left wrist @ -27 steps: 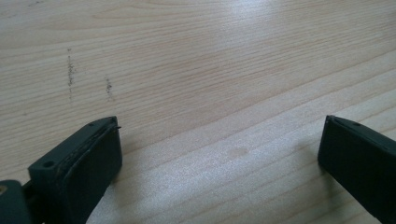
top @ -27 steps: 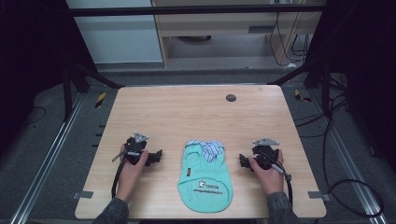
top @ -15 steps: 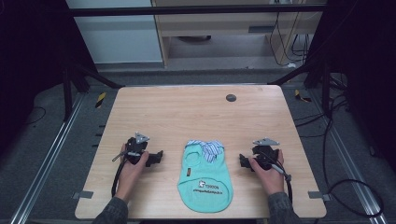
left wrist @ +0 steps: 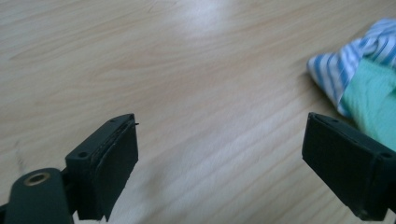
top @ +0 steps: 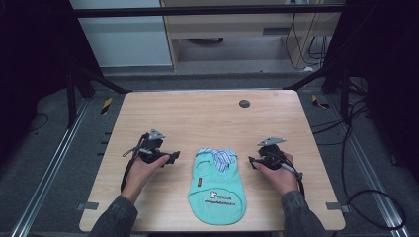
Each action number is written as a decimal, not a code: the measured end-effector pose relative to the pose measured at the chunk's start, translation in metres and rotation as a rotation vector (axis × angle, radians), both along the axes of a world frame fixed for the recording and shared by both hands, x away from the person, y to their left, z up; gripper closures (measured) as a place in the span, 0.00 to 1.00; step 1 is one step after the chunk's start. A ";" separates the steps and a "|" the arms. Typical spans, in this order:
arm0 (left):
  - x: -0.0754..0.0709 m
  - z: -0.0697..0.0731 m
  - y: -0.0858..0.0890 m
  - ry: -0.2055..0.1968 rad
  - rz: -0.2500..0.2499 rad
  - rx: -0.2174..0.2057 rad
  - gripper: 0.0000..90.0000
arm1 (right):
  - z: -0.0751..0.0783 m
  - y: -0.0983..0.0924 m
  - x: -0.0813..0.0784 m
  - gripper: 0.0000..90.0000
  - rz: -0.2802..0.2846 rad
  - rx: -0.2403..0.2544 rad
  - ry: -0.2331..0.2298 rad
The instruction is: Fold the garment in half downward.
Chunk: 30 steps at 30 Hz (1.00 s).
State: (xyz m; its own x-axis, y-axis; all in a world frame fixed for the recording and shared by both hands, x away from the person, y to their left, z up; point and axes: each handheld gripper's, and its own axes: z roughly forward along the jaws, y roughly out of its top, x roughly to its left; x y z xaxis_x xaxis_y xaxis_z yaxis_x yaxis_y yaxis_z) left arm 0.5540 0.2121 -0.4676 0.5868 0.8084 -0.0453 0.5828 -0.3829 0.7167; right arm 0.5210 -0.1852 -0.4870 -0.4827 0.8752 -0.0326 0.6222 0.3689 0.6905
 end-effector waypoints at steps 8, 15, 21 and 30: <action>0.025 0.002 -0.020 0.007 -0.020 0.018 0.26 | 0.010 0.011 0.026 0.75 0.080 0.039 0.039; 0.031 0.011 -0.052 -0.015 -0.091 0.033 0.36 | 0.012 0.023 0.038 0.87 0.115 0.050 0.047; 0.036 0.015 -0.075 0.001 -0.135 0.035 0.43 | 0.017 0.045 0.043 0.84 0.159 0.054 0.056; 0.034 -0.002 -0.089 0.056 -0.165 0.099 0.46 | 0.009 0.059 0.045 0.77 0.185 0.011 0.090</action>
State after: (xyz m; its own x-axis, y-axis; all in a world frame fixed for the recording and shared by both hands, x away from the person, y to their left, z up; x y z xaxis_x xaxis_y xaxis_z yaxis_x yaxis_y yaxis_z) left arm 0.5877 0.1234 -0.4698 0.7108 0.7034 -0.0068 0.5440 -0.5434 0.6394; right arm 0.5658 -0.1260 -0.4782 -0.6356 0.7715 0.0275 0.6042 0.4749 0.6398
